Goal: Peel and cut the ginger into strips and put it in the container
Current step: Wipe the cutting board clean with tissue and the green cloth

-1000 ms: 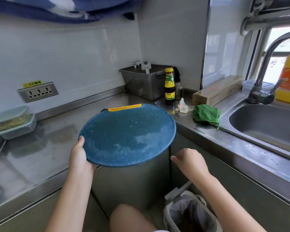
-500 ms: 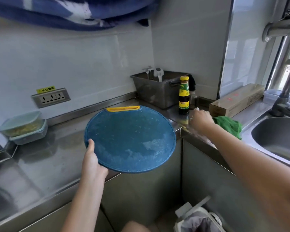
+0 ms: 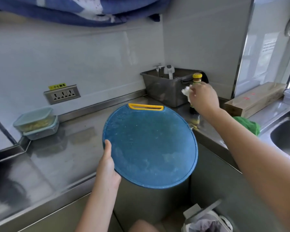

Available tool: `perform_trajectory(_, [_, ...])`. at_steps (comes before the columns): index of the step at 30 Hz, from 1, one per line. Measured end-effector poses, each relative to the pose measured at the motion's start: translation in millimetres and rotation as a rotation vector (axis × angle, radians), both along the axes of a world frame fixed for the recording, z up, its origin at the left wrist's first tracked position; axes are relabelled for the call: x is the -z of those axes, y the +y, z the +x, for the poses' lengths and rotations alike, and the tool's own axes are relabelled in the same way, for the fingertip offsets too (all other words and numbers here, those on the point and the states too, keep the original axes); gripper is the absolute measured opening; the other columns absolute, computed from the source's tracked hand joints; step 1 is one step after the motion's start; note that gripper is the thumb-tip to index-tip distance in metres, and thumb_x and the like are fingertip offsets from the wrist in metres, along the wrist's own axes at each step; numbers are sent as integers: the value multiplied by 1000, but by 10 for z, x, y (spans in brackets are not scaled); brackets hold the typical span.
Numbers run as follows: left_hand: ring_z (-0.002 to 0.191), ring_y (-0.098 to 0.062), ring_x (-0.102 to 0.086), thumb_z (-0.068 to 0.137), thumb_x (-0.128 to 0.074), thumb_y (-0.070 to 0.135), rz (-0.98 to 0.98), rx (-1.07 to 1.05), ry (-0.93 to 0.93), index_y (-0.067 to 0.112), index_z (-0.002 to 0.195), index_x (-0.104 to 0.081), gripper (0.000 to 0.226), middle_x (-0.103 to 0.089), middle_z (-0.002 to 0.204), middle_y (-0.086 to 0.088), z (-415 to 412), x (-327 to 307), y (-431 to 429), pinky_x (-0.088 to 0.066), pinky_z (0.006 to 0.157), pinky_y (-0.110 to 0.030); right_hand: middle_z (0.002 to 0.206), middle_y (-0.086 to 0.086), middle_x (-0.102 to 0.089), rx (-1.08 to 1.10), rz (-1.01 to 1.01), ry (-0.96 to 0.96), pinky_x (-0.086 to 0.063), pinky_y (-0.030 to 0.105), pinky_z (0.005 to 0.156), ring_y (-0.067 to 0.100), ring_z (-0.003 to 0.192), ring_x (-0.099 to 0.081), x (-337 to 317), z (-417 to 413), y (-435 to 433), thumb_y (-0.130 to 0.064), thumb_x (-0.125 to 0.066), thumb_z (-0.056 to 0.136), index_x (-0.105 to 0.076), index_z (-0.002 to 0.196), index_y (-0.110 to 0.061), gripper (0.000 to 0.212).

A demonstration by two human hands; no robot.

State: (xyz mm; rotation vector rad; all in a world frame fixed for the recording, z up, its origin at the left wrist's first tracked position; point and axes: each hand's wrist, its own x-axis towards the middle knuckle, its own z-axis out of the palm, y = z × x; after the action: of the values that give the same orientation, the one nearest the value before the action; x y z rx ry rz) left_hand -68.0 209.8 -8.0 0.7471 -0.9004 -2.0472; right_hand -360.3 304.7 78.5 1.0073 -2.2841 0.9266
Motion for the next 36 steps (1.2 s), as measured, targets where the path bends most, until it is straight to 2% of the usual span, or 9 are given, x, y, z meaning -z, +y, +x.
perform_trajectory(3, [88, -17, -70, 97, -41, 44, -92, -20, -27, 23, 108, -65, 33, -73, 100, 1, -57, -32, 157, -53, 68, -36, 96, 5, -64, -313, -185, 69, -31, 24, 72, 24, 94, -54, -169, 628, -164, -15, -58, 92, -70, 97, -7, 15])
perform_trajectory(6, [86, -16, -71, 97, -43, 42, -146, -22, -34, 20, 111, -64, 34, -74, 99, 1, -73, -66, 261, -53, 68, -35, 90, 7, -62, -605, -104, 72, -35, 27, 73, 26, 88, -51, 15, 1232, -357, -15, -73, 81, -71, 79, -9, 6])
perform_trajectory(11, [99, -17, -68, 94, -44, 47, -165, -14, -22, 19, 121, -61, 42, -71, 109, -1, 46, -68, 303, -52, 76, -35, 96, -1, -58, -845, 21, -289, -40, 10, 71, 4, 81, -51, 238, 1570, -420, -24, -66, 89, -68, 97, -15, 12])
perform_trajectory(17, [95, -14, -69, 94, -48, 36, -290, -58, -60, 20, 109, -64, 27, -73, 102, 2, 111, -81, 383, -56, 70, -28, 88, 1, -53, -710, -156, -300, -36, 19, 65, 8, 71, -46, 209, 1659, -517, -14, -60, 92, -64, 99, -8, 10])
perform_trajectory(23, [104, -17, -66, 87, -49, 46, -371, -112, -48, 22, 114, -64, 39, -71, 109, 1, 149, -197, 374, -52, 89, -38, 90, 3, -52, -922, -137, -102, -42, 18, 73, 13, 80, -52, 380, 1819, -276, -13, -60, 93, -62, 93, -7, 6])
perform_trajectory(26, [102, -23, -67, 90, -45, 46, -289, -122, 32, 15, 118, -62, 45, -70, 112, -6, 169, -249, 333, -56, 82, -38, 91, 3, -52, -979, -85, -18, -44, 21, 75, 16, 82, -51, 684, 1798, -1, -17, -54, 96, -62, 91, -6, 14])
perform_trajectory(29, [105, -25, -66, 84, -49, 50, -245, -139, 58, 17, 122, -59, 52, -68, 116, -5, 197, -284, 296, -50, 92, -48, 91, -7, -52, -872, -114, -112, -43, 18, 73, 9, 80, -53, 1094, 1563, 302, -29, -50, 98, -61, 92, -13, 20])
perform_trajectory(32, [102, -19, -67, 89, -47, 49, -281, -173, 25, 23, 115, -62, 40, -70, 113, 2, 200, -299, 296, -50, 92, -47, 83, -10, -56, -595, -173, -315, -43, 19, 66, 2, 72, -56, 1247, 1321, 413, -20, -60, 93, -57, 84, -22, 10])
perform_trajectory(36, [105, -19, -66, 88, -47, 53, -293, -189, -12, 28, 114, -63, 40, -70, 113, 5, 134, -310, 383, -49, 94, -49, 79, -9, -60, -390, -598, -611, -45, 20, 64, 0, 70, -56, 758, 1426, 234, -23, -60, 93, -53, 80, -28, 15])
